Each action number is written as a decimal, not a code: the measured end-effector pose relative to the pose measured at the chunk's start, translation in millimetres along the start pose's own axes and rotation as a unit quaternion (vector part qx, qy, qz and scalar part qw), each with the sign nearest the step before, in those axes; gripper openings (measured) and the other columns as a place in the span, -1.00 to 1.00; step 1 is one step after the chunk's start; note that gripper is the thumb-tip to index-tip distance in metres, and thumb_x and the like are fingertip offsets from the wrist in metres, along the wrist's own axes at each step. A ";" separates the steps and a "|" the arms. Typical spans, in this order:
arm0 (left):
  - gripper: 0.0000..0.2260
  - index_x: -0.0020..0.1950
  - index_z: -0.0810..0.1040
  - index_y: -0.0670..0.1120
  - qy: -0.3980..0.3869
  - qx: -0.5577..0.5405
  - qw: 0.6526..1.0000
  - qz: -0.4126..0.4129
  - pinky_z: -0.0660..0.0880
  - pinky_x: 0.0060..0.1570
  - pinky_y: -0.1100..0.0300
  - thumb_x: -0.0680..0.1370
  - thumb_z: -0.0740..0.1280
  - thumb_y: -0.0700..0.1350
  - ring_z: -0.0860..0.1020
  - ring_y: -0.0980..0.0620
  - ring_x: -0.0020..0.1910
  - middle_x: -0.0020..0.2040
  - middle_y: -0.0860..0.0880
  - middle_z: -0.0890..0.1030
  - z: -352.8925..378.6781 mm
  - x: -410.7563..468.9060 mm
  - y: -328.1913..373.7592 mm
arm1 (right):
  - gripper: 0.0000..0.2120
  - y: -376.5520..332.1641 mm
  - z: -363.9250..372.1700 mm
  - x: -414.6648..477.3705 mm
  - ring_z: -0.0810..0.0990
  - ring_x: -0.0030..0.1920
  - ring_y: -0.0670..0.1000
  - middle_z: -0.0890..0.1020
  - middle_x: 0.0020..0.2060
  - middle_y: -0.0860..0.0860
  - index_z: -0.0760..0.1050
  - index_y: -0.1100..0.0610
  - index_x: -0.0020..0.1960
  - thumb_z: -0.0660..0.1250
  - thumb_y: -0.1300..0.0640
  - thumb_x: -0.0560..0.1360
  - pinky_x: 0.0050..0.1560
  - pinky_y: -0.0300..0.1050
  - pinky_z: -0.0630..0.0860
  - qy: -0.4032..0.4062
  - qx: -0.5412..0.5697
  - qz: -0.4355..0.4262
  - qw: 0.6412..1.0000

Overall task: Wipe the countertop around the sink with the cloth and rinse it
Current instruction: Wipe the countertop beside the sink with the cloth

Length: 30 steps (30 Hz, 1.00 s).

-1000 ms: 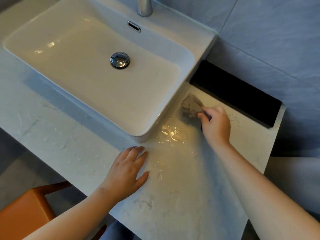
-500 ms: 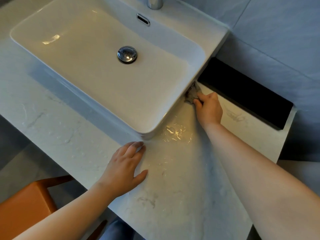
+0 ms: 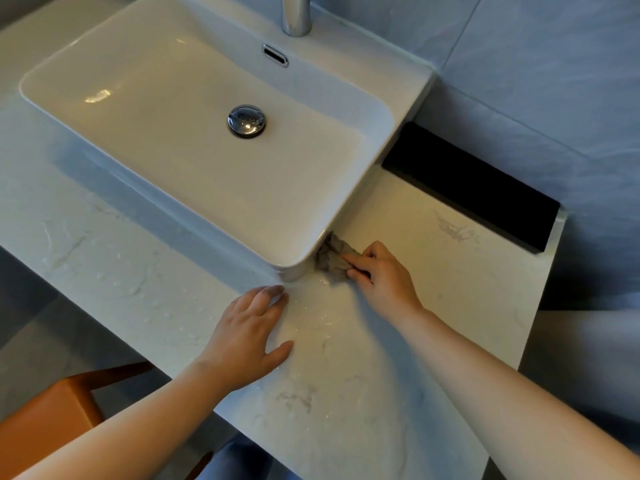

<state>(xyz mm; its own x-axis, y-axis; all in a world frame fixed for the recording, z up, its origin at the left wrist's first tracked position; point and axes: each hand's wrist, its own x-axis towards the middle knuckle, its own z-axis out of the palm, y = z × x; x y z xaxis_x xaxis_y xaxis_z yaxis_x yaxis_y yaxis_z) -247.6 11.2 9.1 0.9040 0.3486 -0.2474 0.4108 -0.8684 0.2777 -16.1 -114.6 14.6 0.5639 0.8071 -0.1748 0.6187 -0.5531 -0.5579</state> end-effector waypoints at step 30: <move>-0.19 0.49 0.27 -0.08 -0.023 0.027 0.998 0.047 0.25 0.37 0.03 0.40 0.02 0.41 0.34 -0.08 0.38 0.45 -0.06 0.34 -5.8 0.4 -7.9 | -0.74 -12.2 15.3 -61.5 0.48 -0.13 -0.05 0.45 -0.15 -0.04 0.60 0.09 0.18 0.36 0.21 0.50 -0.15 -0.35 0.36 0.139 0.081 0.133 0.978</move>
<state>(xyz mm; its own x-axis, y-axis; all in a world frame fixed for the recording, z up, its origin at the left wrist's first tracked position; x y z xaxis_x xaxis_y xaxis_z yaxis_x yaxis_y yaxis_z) -249.7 20.2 12.2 0.9316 0.2480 -0.2658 0.3156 -0.9147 0.2526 -66.7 -154.3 19.7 0.8342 0.5389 -0.1168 0.3470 -0.6778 -0.6482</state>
